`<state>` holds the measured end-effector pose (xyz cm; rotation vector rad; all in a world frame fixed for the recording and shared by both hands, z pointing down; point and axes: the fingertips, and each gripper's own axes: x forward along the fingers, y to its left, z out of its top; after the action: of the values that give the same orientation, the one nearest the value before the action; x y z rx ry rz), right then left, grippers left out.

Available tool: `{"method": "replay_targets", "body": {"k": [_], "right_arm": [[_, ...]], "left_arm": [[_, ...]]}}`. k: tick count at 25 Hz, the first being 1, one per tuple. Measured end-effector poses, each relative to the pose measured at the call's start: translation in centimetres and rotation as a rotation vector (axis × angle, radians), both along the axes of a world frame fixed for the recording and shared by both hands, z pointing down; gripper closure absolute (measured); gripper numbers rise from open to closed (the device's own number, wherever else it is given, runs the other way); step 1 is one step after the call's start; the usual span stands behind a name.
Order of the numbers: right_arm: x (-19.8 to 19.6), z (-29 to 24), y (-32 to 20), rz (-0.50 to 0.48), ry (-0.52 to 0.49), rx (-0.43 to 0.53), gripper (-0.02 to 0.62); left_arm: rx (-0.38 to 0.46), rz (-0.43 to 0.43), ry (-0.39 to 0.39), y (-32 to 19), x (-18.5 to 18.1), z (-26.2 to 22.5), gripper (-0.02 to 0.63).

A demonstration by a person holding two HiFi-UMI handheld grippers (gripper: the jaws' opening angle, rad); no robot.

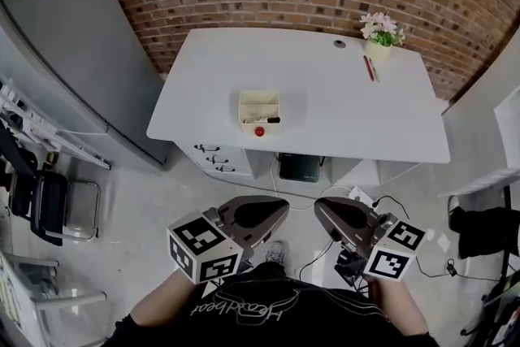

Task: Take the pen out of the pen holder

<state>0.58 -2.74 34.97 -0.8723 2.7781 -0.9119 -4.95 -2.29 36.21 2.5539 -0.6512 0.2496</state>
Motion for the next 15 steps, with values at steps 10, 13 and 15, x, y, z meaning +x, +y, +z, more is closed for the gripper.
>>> {"method": "replay_targets", "body": {"k": [10, 13, 15], "right_arm": [[-1.1, 1.0, -4.3, 0.023, -0.006, -0.024, 0.592], [-0.6, 1.1, -5.0, 0.026, -0.01, -0.027, 0.592], [-0.2, 1.1, -5.7, 0.026, -0.017, -0.03, 0.592]], "left_arm": [[-0.017, -0.008, -0.011, -5.6, -1.8, 1.0, 0.604], [-0.014, -0.005, -0.018, -6.5, -1.6, 1.1, 0.604], [-0.007, -0.009, -0.019, -7.2, -1.3, 0.9, 0.604]]}}
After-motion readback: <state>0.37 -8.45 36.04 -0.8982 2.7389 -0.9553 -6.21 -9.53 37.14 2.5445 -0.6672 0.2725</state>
